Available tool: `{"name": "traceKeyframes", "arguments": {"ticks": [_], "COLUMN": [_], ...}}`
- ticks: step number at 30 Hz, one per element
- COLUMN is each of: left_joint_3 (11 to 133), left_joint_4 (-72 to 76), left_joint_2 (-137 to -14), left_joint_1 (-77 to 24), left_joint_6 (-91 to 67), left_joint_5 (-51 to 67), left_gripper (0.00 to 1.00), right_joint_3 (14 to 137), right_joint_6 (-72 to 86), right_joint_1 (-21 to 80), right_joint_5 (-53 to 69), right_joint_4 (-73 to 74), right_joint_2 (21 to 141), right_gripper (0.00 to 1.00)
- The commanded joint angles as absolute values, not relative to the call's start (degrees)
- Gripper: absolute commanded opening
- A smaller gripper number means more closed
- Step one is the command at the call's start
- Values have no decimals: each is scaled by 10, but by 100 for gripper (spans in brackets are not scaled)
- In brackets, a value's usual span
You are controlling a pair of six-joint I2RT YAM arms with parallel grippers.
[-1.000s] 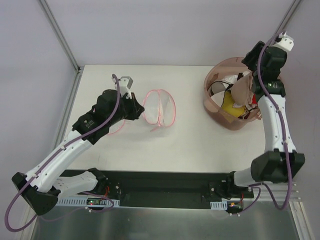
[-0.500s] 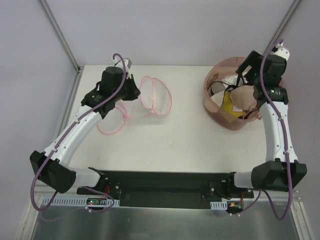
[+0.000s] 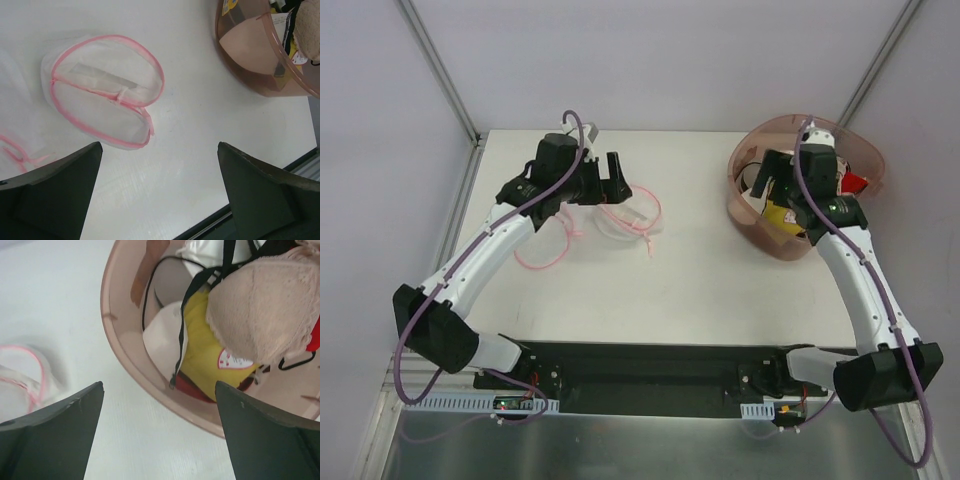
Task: Unzip the laundry bag and remove the bra
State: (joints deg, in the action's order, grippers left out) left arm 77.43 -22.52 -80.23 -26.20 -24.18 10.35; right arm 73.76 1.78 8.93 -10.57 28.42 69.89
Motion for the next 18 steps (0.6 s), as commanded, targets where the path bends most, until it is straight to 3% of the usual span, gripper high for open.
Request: {"name": "traceKeyframes", "arguments": {"ticks": [1, 8, 18], "left_joint_3": [746, 602, 467], "left_joint_4": [-207, -214, -245], "left_joint_2": [-718, -571, -406], "left_joint_1": [-262, -262, -262], "left_joint_6": [-226, -203, -200], "left_joint_5": [98, 48, 26], "left_gripper": [99, 99, 99], "right_joint_3": [735, 657, 613], "right_joint_6": [-30, 18, 37], "right_joint_1": [169, 244, 271], "right_joint_5": [-213, -171, -256], "right_joint_4": [363, 397, 453], "right_joint_2": [650, 569, 533], "right_gripper": [96, 96, 96]}}
